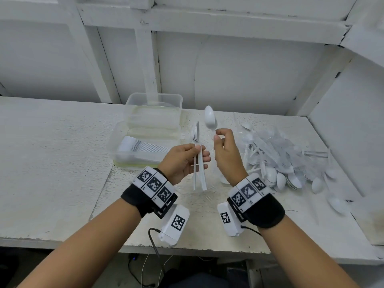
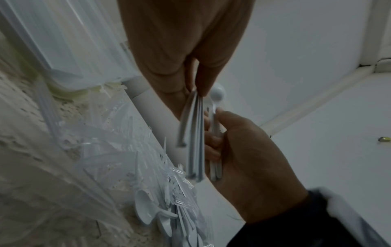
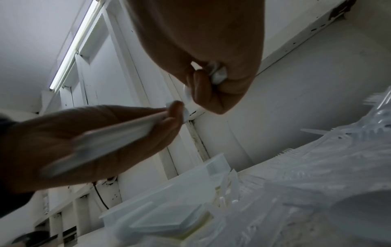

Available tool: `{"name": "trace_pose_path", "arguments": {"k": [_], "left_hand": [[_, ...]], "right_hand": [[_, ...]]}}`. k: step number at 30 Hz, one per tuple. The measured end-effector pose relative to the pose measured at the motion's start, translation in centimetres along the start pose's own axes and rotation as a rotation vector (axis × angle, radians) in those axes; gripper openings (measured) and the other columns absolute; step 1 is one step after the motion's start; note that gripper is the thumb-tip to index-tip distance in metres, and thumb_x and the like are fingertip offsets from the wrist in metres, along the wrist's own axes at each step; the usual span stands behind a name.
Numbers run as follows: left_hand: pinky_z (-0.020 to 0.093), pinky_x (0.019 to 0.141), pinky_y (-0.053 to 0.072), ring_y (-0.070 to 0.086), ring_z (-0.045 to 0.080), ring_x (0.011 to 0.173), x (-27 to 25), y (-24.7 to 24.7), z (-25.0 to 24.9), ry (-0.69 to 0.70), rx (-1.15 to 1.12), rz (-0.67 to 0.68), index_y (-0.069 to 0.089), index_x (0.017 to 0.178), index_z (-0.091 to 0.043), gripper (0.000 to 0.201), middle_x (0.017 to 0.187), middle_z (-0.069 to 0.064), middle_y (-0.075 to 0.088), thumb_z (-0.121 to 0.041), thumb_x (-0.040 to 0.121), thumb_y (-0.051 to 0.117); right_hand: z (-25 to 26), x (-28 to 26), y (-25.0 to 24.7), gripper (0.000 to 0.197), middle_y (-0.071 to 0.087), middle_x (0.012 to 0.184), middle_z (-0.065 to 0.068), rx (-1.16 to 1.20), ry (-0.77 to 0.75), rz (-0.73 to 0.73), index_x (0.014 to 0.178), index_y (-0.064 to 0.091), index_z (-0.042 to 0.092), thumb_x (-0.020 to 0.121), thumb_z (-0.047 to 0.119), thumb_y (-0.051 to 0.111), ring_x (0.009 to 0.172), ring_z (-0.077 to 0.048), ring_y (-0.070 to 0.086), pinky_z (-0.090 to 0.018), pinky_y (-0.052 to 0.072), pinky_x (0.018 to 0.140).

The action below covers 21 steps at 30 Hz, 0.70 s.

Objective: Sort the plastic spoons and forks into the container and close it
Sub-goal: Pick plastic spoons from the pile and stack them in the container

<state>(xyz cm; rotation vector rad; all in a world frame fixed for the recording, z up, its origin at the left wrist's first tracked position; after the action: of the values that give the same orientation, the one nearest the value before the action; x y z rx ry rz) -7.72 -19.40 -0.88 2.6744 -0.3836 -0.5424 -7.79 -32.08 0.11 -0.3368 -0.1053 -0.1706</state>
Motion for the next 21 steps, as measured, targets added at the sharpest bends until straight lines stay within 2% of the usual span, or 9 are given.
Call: {"name": "trace_pose_path", "arguments": {"k": [3, 6, 8, 10, 13, 16, 19, 21], "left_hand": [[0.031, 0.075, 0.057, 0.070, 0.016, 0.077, 0.3, -0.1, 0.2, 0.052, -0.023, -0.059, 0.058, 0.096, 0.000, 0.016, 0.091, 0.013, 0.069, -0.011, 0.097, 0.047], [0.031, 0.077, 0.056, 0.070, 0.015, 0.074, 0.2, 0.0, 0.4, 0.089, 0.012, -0.096, 0.057, 0.088, -0.001, 0.014, 0.089, 0.013, 0.068, -0.010, 0.096, 0.049], [0.032, 0.077, 0.056, 0.068, 0.019, 0.078, 0.2, -0.1, 0.5, 0.110, 0.044, -0.118, 0.056, 0.085, -0.003, 0.014, 0.089, 0.015, 0.067, -0.009, 0.096, 0.049], [0.034, 0.079, 0.055, 0.066, 0.027, 0.085, 0.2, -0.2, 0.5, 0.119, 0.060, -0.133, 0.057, 0.087, -0.002, 0.014, 0.095, 0.021, 0.064, -0.009, 0.096, 0.048], [0.031, 0.076, 0.057, 0.066, 0.029, 0.085, 0.0, -0.3, 0.4, 0.116, 0.027, -0.123, 0.059, 0.095, 0.001, 0.016, 0.097, 0.022, 0.064, -0.009, 0.096, 0.046], [0.028, 0.072, 0.058, 0.069, 0.024, 0.081, -0.2, -0.2, 0.3, 0.105, -0.007, -0.082, 0.061, 0.100, 0.004, 0.019, 0.095, 0.020, 0.066, -0.009, 0.096, 0.046], [0.030, 0.076, 0.058, 0.069, 0.027, 0.086, -0.3, -0.5, 0.3, 0.077, -0.039, -0.069, 0.059, 0.106, 0.008, 0.024, 0.101, 0.023, 0.066, -0.010, 0.095, 0.049], [0.030, 0.077, 0.058, 0.070, 0.026, 0.085, -0.4, -0.6, 0.2, 0.062, -0.060, -0.057, 0.061, 0.104, 0.007, 0.023, 0.097, 0.021, 0.068, -0.010, 0.094, 0.050]], "right_hand": [[-0.4, -0.9, 0.5, 0.018, 0.052, 0.079, 0.008, -0.037, -0.036, -0.070, 0.112, 0.053, 0.020, 0.095, 0.016, 0.048, 0.072, -0.001, 0.052, -0.007, 0.041, 0.062], [-0.7, -1.4, 1.0, 0.019, 0.057, 0.083, 0.004, -0.011, -0.027, -0.106, 0.111, 0.059, 0.017, 0.093, 0.016, 0.053, 0.073, -0.008, 0.055, -0.008, 0.044, 0.061], [-0.7, -1.6, 1.1, 0.018, 0.058, 0.083, 0.002, 0.006, -0.027, -0.114, 0.109, 0.062, 0.016, 0.092, 0.016, 0.056, 0.070, -0.005, 0.054, -0.005, 0.042, 0.060], [-0.7, -1.8, 1.3, 0.018, 0.058, 0.081, 0.007, 0.008, -0.037, -0.098, 0.108, 0.064, 0.015, 0.091, 0.016, 0.057, 0.069, 0.000, 0.051, -0.004, 0.041, 0.061], [-0.7, -2.2, 1.8, 0.017, 0.062, 0.087, 0.009, 0.018, -0.045, -0.082, 0.106, 0.066, 0.016, 0.092, 0.017, 0.057, 0.076, -0.001, 0.055, -0.007, 0.043, 0.067], [-0.6, -2.4, 2.0, 0.013, 0.066, 0.096, 0.006, 0.049, -0.041, -0.069, 0.100, 0.066, 0.022, 0.092, 0.019, 0.056, 0.087, -0.008, 0.060, -0.019, 0.048, 0.075], [-0.3, -2.5, 2.1, 0.014, 0.065, 0.098, 0.007, 0.060, -0.039, -0.031, 0.100, 0.065, 0.024, 0.093, 0.017, 0.055, 0.093, -0.007, 0.060, -0.017, 0.047, 0.078], [-0.2, -2.6, 2.0, 0.016, 0.065, 0.098, 0.006, 0.054, -0.048, -0.021, 0.103, 0.066, 0.021, 0.093, 0.016, 0.054, 0.094, -0.007, 0.059, -0.017, 0.046, 0.080]]}}
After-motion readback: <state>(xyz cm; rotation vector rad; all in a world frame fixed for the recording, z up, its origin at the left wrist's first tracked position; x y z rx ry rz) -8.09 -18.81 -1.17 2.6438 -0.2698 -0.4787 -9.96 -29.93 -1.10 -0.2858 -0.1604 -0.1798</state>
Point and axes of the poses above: each hand's wrist, its own x-axis towards the middle knuckle, its own y-axis out of the palm, z = x × y, the point moved 3 cm from there along x, towards the middle knuckle
